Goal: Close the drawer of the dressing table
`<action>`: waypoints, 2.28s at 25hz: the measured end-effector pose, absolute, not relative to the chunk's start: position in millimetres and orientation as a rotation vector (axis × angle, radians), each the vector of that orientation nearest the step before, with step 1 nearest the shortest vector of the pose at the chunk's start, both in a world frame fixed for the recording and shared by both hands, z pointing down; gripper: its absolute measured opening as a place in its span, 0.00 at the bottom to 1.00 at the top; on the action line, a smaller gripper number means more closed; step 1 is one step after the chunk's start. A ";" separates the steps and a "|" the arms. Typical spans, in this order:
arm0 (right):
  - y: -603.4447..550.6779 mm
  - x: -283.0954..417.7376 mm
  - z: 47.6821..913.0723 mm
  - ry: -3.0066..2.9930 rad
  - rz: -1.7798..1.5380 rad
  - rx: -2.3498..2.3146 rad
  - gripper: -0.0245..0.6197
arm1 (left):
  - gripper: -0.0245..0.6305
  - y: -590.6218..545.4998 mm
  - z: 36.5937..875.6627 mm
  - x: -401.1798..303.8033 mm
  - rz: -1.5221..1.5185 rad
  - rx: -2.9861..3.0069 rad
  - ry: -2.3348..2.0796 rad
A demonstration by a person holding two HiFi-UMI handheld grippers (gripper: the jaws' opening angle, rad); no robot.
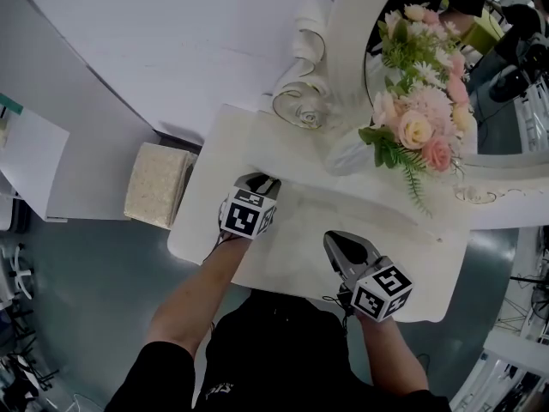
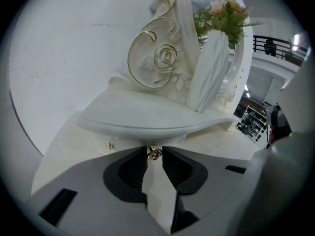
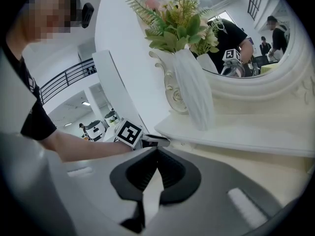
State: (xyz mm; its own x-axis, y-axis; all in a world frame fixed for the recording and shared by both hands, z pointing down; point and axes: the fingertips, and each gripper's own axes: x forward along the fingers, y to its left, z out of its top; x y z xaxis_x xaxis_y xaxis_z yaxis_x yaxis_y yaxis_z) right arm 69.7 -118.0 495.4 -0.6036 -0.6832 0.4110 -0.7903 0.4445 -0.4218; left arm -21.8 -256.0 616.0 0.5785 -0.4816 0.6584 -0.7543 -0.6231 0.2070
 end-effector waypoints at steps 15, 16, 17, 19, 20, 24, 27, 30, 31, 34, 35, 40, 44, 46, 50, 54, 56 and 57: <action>-85.5 77.8 464.3 -2.511 0.782 1.391 0.05 | 0.23 -224.0 563.2 -31.4 0.675 2.456 -1.050; -84.1 80.4 459.1 -2.517 0.764 1.399 0.05 | 0.23 -220.4 556.9 -32.0 0.666 2.461 -1.054; -82.1 83.3 452.6 -2.526 0.748 1.408 0.05 | 0.23 -215.7 550.6 -32.9 0.661 2.462 -1.059; -76.4 92.5 437.6 -2.548 0.719 1.434 0.05 | 0.22 -204.0 537.5 -34.2 0.647 2.459 -1.077; -73.7 99.3 430.3 -2.561 0.706 1.450 0.05 | 0.20 -198.4 530.2 -33.2 0.635 2.459 -1.086; -62.0 132.6 411.1 -2.617 0.653 1.487 0.05 | 0.19 -177.5 500.0 -16.9 0.596 2.491 -1.112; -47.4 161.8 403.0 -2.642 0.633 1.486 0.05 | 0.19 -158.6 475.8 1.0 0.574 2.508 -1.142; -30.8 195.0 394.5 -2.675 0.603 1.490 0.05 | 0.17 -140.2 452.4 21.3 0.563 2.526 -1.184; -24.6 206.9 393.5 -2.680 0.595 1.491 0.05 | 0.17 -133.7 445.9 28.5 0.557 2.529 -1.201; -2.5 244.3 393.5 -2.675 0.565 1.483 0.05 | 0.17 -111.6 427.0 51.1 0.496 2.523 -1.248; 3.8 256.7 393.0 -2.675 0.558 1.483 0.05 | 0.16 -104.2 421.0 58.3 0.474 2.520 -1.263; 15.2 304.8 374.9 -2.723 0.501 1.537 0.05 | 0.13 -68.3 396.3 88.4 0.417 2.525 -1.305; 22.0 323.6 356.6 -2.731 0.397 1.630 0.05 | 0.11 -46.1 381.3 103.3 0.363 2.548 -1.298; 27.6 331.5 352.0 -2.713 0.363 1.691 0.05 | 0.09 -42.4 376.2 106.4 0.347 2.560 -1.291; 26.1 337.4 343.1 -2.689 0.312 1.754 0.05 | 0.07 -52.6 358.1 104.7 0.347 2.612 -1.271; 15.3 325.9 322.2 -2.677 0.239 1.786 0.05 | 0.06 -62.6 336.8 103.5 0.407 2.723 -1.229; 6.9 316.3 309.9 -2.677 0.199 1.814 0.05 | 0.06 -68.8 328.2 100.0 0.431 2.775 -1.224; 3.2 309.8 304.1 -2.686 0.185 1.817 0.05 | 0.06 -71.4 323.3 96.2 0.422 2.786 -1.232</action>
State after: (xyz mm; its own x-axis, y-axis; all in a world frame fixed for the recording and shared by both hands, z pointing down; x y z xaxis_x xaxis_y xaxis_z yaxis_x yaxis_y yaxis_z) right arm 309.8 3.2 304.1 -0.3701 -0.9287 -0.0242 -0.9166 0.3693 -0.1531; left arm 96.2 -71.4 323.3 0.6418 -0.7159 0.2750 -0.7342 -0.6772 -0.0495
